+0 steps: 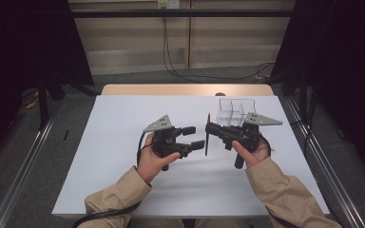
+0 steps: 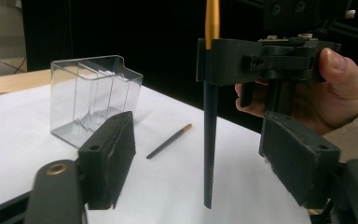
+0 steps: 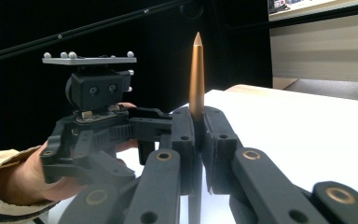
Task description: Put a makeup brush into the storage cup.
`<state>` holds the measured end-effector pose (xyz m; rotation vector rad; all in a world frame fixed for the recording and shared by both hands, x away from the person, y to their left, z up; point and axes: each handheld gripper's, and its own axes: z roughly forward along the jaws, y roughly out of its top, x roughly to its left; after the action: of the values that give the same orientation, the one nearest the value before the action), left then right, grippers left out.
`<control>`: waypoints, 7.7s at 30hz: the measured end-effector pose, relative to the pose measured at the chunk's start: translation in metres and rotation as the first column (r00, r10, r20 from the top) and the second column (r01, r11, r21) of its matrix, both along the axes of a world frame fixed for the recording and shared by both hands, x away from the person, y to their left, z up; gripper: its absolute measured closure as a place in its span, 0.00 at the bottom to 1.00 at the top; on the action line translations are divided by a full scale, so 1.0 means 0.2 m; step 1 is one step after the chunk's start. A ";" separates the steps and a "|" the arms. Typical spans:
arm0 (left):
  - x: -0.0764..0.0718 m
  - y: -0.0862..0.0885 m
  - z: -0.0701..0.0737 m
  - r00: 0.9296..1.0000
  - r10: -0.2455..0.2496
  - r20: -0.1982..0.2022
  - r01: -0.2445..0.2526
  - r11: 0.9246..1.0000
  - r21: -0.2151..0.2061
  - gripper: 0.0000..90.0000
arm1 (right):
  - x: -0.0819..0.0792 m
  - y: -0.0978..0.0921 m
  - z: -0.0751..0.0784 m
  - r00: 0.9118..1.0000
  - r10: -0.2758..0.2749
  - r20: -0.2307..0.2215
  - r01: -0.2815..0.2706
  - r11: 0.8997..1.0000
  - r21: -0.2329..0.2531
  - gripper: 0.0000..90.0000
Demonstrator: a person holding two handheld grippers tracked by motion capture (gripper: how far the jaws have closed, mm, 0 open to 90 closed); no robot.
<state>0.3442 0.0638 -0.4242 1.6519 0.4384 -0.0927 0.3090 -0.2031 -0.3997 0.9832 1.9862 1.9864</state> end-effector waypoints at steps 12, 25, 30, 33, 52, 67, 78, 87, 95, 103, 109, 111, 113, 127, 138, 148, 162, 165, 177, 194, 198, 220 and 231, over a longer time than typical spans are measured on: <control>0.01 0.06 0.00 1.000 0.019 0.012 -0.019 1.000 0.025 0.08 | -0.01 -0.02 0.00 1.000 0.000 0.017 0.000 1.000 -0.007 0.93; 0.01 0.19 0.02 0.997 0.004 0.077 -0.008 0.998 0.057 0.01 | -0.01 -0.03 0.01 0.999 0.006 0.033 -0.005 0.999 -0.041 0.93; 0.01 0.25 0.02 0.996 0.022 0.085 -0.027 0.997 0.067 0.00 | -0.01 -0.03 0.00 1.000 0.006 0.027 -0.005 0.999 -0.047 0.93; 0.01 0.28 0.03 0.995 0.021 0.099 -0.028 0.997 0.072 0.00 | -0.01 -0.03 0.00 1.000 0.006 0.028 -0.005 0.999 -0.047 0.93; -0.03 0.56 0.05 0.984 0.118 0.134 -0.129 0.988 0.081 0.00 | -0.01 -0.01 0.00 1.000 0.011 0.026 -0.010 0.999 -0.044 0.93; -0.06 0.67 0.03 0.976 0.155 0.151 -0.171 0.980 0.099 0.00 | -0.02 -0.04 0.00 1.000 0.000 0.031 0.001 0.999 -0.041 0.93; -0.09 0.75 0.03 0.970 0.185 0.156 -0.203 0.973 0.108 0.01 | -0.02 -0.05 0.00 0.999 0.002 0.034 0.000 0.999 -0.039 0.93; -0.11 0.80 0.02 0.965 0.211 0.157 -0.230 0.967 0.111 0.01 | -0.02 -0.05 0.00 1.000 0.001 0.031 0.000 0.999 -0.040 0.93; -0.13 0.84 0.01 0.964 0.217 0.156 -0.236 0.964 0.121 0.01 | -0.01 -0.05 0.00 1.000 0.000 0.031 0.001 0.999 -0.042 0.93; -0.14 0.89 0.00 0.960 0.238 0.146 -0.255 0.961 0.111 0.00 | -0.01 -0.06 0.01 0.999 -0.002 0.034 0.004 0.999 -0.049 0.93; -0.15 0.90 0.01 0.956 0.249 0.155 -0.268 0.957 0.111 0.00 | 0.00 -0.08 0.02 0.999 -0.012 0.039 0.014 0.999 -0.050 0.93; -0.16 0.90 0.00 0.956 0.248 0.156 -0.266 0.957 0.113 0.00 | 0.00 -0.09 0.02 0.999 -0.013 0.040 0.015 0.999 -0.052 0.93; -0.16 0.91 0.00 0.955 0.251 0.157 -0.269 0.957 0.110 0.00 | 0.00 -0.09 0.03 0.999 -0.013 0.045 0.015 0.998 -0.056 0.93; -0.16 0.89 0.00 0.957 0.246 0.157 -0.265 0.957 0.118 0.00 | 0.04 -0.14 0.07 0.998 -0.043 0.054 0.047 0.997 -0.065 0.93; -0.16 0.90 0.00 0.955 0.250 0.156 -0.269 0.956 0.114 0.00 | 0.09 -0.20 0.09 0.995 -0.080 0.061 0.085 0.993 -0.079 0.93; -0.16 0.91 0.00 0.952 0.255 0.172 -0.277 0.953 0.121 0.00 | 0.12 -0.25 0.12 0.991 -0.112 0.073 0.118 0.990 -0.077 0.93; -0.16 0.90 0.00 0.951 0.253 0.177 -0.277 0.953 0.122 0.00 | 0.18 -0.33 0.14 0.982 -0.168 0.086 0.176 0.980 -0.094 0.93; -0.16 0.90 0.00 0.951 0.252 0.179 -0.275 0.953 0.124 0.00 | 0.20 -0.35 0.15 0.979 -0.182 0.091 0.191 0.977 -0.092 0.93; -0.16 0.90 0.01 0.951 0.249 0.185 -0.274 0.954 0.122 0.00 | 0.26 -0.41 0.19 0.966 -0.235 0.106 0.246 0.964 -0.099 0.93; -0.16 0.90 0.01 0.950 0.247 0.190 -0.273 0.954 0.123 0.00 | 0.32 -0.52 0.20 0.941 -0.315 0.120 0.328 0.938 -0.112 0.93; -0.16 0.91 0.01 0.949 0.251 0.190 -0.277 0.953 0.121 0.00 | 0.34 -0.54 0.20 0.935 -0.332 0.122 0.346 0.930 -0.119 0.93; -0.16 0.91 0.00 0.950 0.249 0.187 -0.273 0.954 0.121 0.00 | 0.39 -0.60 0.18 0.910 -0.393 0.134 0.411 0.900 -0.145 0.93; -0.15 0.91 0.00 0.950 0.253 0.183 -0.276 0.954 0.117 0.00 | 0.44 -0.61 0.13 0.900 -0.416 0.132 0.433 0.889 -0.149 0.93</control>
<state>0.3134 0.2467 -0.4237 1.7081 0.5452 0.2816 0.3962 -0.3261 -0.3733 1.1373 1.6777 1.5637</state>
